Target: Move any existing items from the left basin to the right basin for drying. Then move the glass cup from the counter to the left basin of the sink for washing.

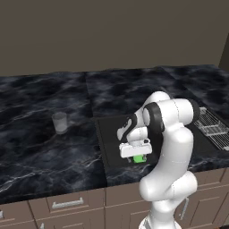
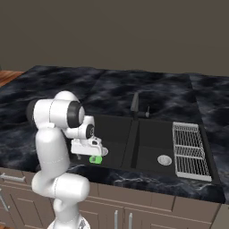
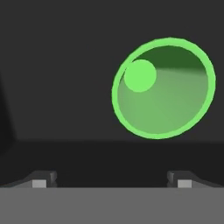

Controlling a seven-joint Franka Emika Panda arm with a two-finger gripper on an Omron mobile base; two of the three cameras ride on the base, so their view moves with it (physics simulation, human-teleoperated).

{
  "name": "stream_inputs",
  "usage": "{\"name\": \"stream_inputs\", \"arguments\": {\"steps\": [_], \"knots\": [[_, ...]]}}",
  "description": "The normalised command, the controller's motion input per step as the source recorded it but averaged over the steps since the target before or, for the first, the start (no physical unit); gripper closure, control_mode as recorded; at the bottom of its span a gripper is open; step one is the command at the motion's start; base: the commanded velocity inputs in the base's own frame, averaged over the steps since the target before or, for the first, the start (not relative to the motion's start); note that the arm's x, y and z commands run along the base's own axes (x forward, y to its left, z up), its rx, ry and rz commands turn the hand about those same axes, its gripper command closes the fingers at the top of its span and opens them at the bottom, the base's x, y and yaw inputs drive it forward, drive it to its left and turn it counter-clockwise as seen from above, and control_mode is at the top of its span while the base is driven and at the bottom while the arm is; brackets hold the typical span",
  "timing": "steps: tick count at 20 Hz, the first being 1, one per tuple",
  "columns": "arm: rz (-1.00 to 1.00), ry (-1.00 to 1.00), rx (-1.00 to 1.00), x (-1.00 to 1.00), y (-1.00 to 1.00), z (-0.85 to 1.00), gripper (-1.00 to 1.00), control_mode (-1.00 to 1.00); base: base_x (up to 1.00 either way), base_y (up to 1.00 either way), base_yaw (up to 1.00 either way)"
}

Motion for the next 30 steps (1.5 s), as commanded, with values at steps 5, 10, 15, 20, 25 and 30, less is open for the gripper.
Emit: {"name": "stream_inputs", "arguments": {"steps": [5, 10, 15, 20, 25, 30], "knots": [[0.0, 0.0, -0.01, 0.15, 0.0, -0.26, -1.0, -1.0, 0.0, 0.0, 0.0], [0.0, 0.0, -0.01, 0.18, 0.0, -0.23, -1.0, -1.0, 0.0, 0.0, 0.0], [0.0, 0.0, 0.0, 0.12, 0.0, -0.07, -1.0, -1.0, 0.0, 0.0, 0.0], [0.0, 0.0, 0.0, 0.1, 0.0, 0.0, -1.0, -1.0, 0.0, 0.0, 0.0], [0.0, 0.0, 0.0, 0.13, 0.0, -0.02, -1.0, -1.0, 0.0, 0.0, 0.0], [0.0, 0.0, 0.0, 0.2, 0.0, -0.09, -1.0, -1.0, 0.0, 0.0, 0.0]]}}
